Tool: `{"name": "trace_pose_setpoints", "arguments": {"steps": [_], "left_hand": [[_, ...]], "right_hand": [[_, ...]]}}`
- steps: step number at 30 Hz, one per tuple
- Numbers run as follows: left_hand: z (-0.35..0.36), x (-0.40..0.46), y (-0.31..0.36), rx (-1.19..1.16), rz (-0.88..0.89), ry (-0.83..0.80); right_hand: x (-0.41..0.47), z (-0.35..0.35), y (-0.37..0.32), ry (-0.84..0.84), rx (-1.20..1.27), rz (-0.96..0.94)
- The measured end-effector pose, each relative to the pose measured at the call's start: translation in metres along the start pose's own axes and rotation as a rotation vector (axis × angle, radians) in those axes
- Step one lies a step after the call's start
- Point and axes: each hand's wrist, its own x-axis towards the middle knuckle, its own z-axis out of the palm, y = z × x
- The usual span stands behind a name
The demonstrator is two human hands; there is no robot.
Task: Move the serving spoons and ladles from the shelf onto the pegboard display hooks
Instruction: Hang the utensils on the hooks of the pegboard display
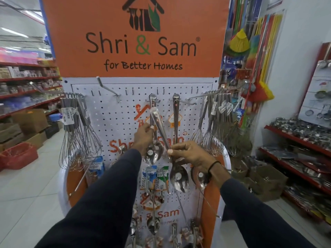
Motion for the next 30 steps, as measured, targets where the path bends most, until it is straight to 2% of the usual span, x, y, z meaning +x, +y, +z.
{"name": "trace_pose_setpoints", "arguments": {"steps": [7,18,24,30], "left_hand": [[0.0,-0.006,0.008,0.084,-0.016,0.035],[0.0,-0.009,0.016,0.119,-0.066,0.014],[-0.002,-0.006,0.017,0.126,-0.073,0.01],[-0.01,0.008,0.015,0.109,-0.151,0.071]], "right_hand": [[-0.022,-0.003,-0.033,-0.081,0.028,-0.064],[-0.035,-0.003,-0.043,-0.014,0.082,-0.034],[-0.016,0.007,-0.039,0.107,0.133,-0.029],[0.055,0.029,-0.035,0.346,-0.114,-0.008]]}}
